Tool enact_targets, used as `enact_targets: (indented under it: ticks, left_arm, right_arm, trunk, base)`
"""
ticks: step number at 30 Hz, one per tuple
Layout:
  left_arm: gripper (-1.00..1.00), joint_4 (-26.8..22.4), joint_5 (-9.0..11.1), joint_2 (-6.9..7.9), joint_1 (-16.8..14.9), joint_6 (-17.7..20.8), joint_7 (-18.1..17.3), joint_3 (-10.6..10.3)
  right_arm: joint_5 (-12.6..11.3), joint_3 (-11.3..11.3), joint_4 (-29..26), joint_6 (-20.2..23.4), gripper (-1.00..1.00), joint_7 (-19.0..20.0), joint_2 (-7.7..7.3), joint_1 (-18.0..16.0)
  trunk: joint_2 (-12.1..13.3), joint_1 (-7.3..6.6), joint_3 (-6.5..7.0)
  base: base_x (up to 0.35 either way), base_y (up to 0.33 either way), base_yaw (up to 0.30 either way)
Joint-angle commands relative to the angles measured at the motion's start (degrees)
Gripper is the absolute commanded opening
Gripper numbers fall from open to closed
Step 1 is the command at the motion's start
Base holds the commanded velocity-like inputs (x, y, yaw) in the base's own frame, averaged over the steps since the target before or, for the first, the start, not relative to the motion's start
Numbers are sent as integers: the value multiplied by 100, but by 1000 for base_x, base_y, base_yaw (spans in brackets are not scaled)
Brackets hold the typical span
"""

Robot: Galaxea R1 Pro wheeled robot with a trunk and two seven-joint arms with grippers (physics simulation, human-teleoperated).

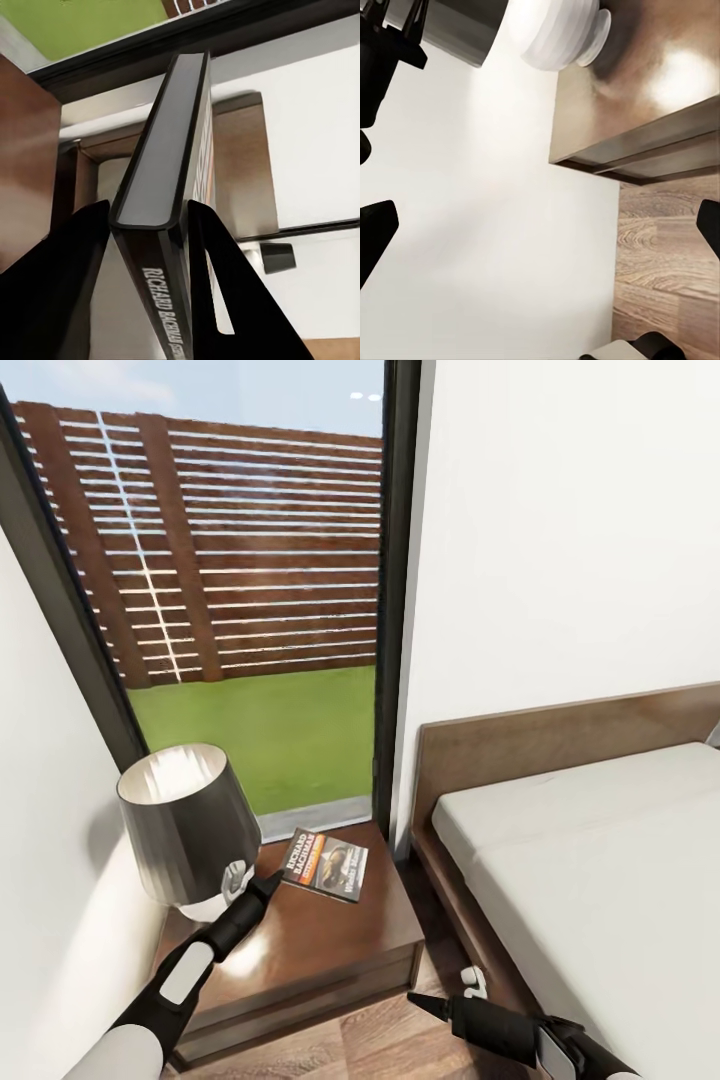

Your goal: In the bedroom, move the book from the bed onto either nightstand, and place the two sandals side by side next to the bed.

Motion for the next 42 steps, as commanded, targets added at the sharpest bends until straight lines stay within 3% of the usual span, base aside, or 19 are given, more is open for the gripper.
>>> enact_targets:
  ticks: [1, 11, 16, 22, 42]
  left_arm:
    - [-100, 1, 48, -1, -4, 32, -16, 11]
    - [-100, 8, 17, 1, -4, -432, -16, 1]
    - [-100, 10, -355, -4, -4, -541, 6, 17]
    - [-100, 10, -569, -1, -4, -583, 37, 46]
    - [-100, 44, -626, 10, -4, -594, 45, 70]
  right_arm:
    - [-59, 44, -4, 52, 100, 8, -5, -3]
    - [-60, 46, -4, 54, 100, 0, -3, -3]
    - [-59, 44, -4, 54, 100, -1, -4, -3]
    - [-64, 45, -4, 58, 100, -1, -4, -3]
    - [-77, 51, -4, 63, 100, 6, -5, -3]
  trunk:
    - [-44, 22, -24]
    - [-446, 242, -203]
    - [-646, 352, -293]
    - [-887, 483, -401]
    - [-1689, 923, -760]
  base:
    - [0, 0, 0]
    - [0, 0, 0]
    - [0, 0, 0]
    - [0, 0, 0]
    - [0, 0, 0]
